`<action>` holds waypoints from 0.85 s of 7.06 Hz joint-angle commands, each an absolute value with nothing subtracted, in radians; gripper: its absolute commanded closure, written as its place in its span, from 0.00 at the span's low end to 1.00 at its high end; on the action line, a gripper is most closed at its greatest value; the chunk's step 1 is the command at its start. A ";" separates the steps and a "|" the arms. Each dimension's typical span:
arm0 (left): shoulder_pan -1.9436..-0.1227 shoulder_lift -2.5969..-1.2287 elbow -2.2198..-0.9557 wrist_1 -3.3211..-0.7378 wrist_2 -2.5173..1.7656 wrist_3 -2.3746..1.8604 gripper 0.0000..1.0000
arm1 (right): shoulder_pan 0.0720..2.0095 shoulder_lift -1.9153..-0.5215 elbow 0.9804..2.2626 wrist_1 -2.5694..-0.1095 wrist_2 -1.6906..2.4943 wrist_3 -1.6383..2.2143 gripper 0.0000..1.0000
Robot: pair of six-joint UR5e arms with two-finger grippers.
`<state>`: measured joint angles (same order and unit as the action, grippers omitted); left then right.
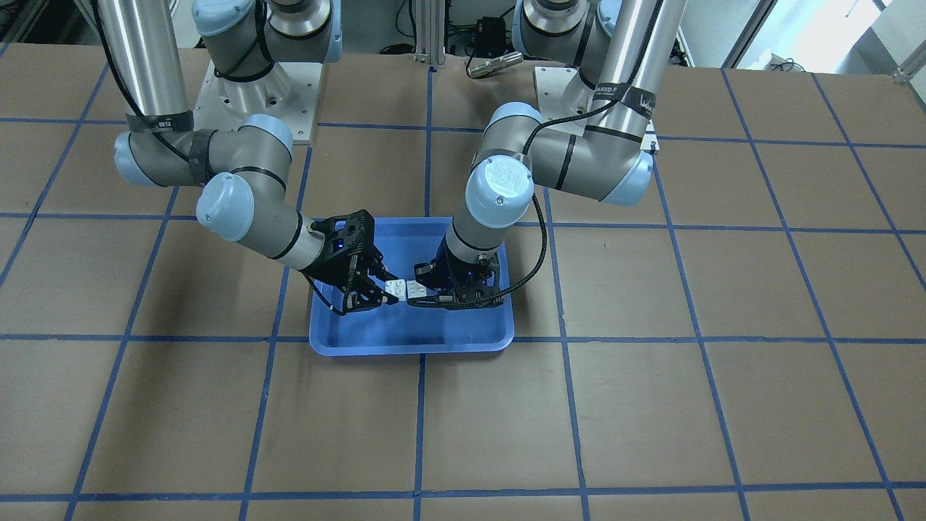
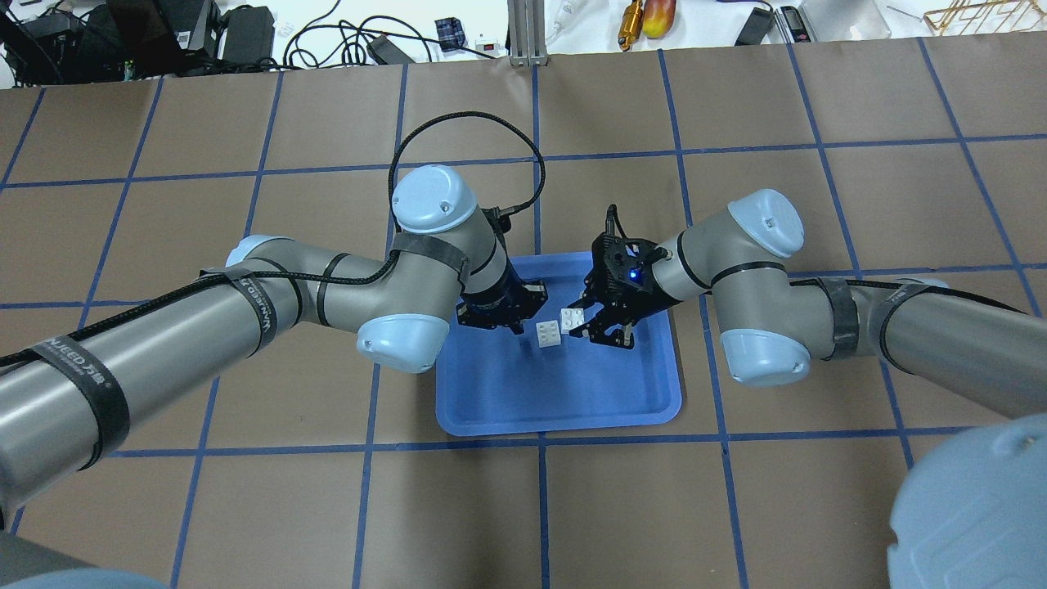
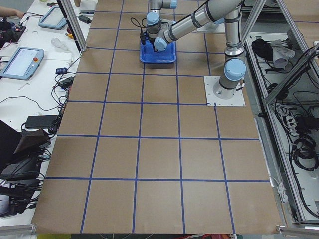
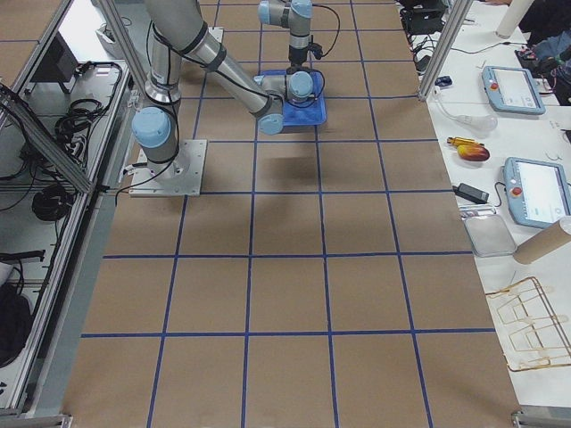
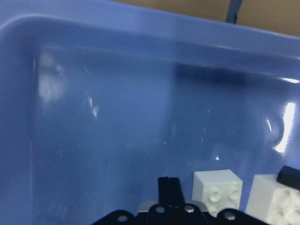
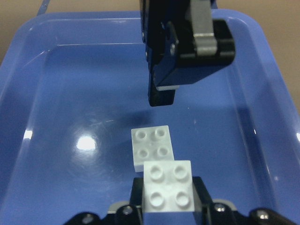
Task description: Assemble white blocks and place on blue tray
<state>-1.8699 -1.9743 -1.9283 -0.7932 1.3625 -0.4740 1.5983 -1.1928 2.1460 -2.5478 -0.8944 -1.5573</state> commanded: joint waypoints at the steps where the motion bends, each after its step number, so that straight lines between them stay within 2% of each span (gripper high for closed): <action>1: -1.870 -1.976 -1.928 -0.795 1.364 -0.506 1.00 | 1.598 -1.189 2.146 -2.549 -0.894 -1.557 1.00; 6: -1.870 -1.979 -1.928 -0.796 1.364 -0.508 1.00 | 1.601 -1.170 2.148 -2.554 -0.888 -1.555 1.00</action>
<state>-1.8699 -1.9775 -1.9282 -0.7960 1.3637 -0.5072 1.5993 -1.1747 2.1465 -2.5519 -0.8895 -1.5555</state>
